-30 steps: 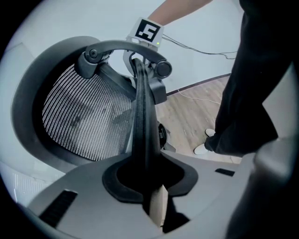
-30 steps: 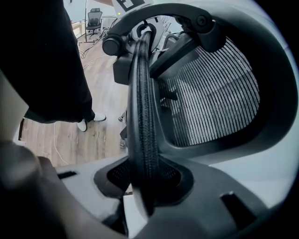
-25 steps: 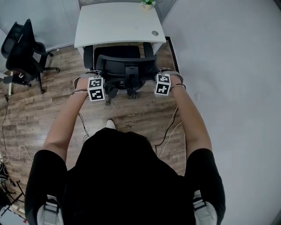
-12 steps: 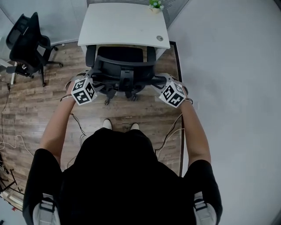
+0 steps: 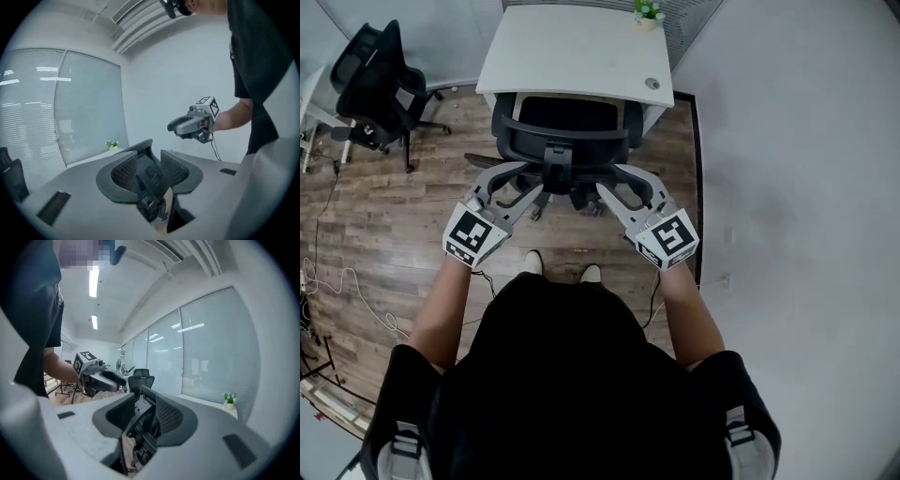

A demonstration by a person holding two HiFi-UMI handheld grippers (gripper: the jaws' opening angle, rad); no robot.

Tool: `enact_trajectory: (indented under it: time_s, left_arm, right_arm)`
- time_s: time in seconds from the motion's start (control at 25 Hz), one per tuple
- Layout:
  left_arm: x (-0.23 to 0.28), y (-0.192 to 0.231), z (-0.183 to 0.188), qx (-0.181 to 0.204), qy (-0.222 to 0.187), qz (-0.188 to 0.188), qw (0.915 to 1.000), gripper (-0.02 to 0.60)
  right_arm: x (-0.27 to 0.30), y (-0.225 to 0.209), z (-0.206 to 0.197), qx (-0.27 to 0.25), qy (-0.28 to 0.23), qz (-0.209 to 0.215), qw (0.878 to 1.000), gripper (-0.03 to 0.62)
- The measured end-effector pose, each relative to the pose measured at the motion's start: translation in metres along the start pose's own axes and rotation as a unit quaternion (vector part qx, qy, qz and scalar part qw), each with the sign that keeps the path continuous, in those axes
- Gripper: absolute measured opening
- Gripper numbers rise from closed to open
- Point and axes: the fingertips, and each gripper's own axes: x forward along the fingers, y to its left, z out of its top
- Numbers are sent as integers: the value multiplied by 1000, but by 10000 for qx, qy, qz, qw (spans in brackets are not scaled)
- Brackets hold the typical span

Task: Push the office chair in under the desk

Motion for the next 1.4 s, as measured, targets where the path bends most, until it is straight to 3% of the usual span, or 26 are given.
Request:
enact_trajectory:
  time_s: [0.24, 0.32, 0.44, 0.68, 1.4]
  left_arm:
    - [7, -34, 35, 222, -531, 266, 9980, 79]
    - [8, -38, 42, 125, -684, 364, 9969, 47]
    - [7, -42, 50, -63, -861, 436, 9953, -5]
    - [9, -41, 61, -333, -1043, 377, 9933, -5]
    - [12, -40, 63, -373, -1091, 248, 9930, -5]
  right_arm:
    - [-11, 15, 34, 124, -609, -36, 9981, 83]
    - [-14, 17, 40, 117, -705, -87, 9974, 15]
    - [-16, 22, 43, 94, -706, -75, 9974, 3]
    - [-17, 29, 50, -18, -713, -97, 9974, 2]
    - [-15, 28, 53, 46, -673, -183, 9976, 2]
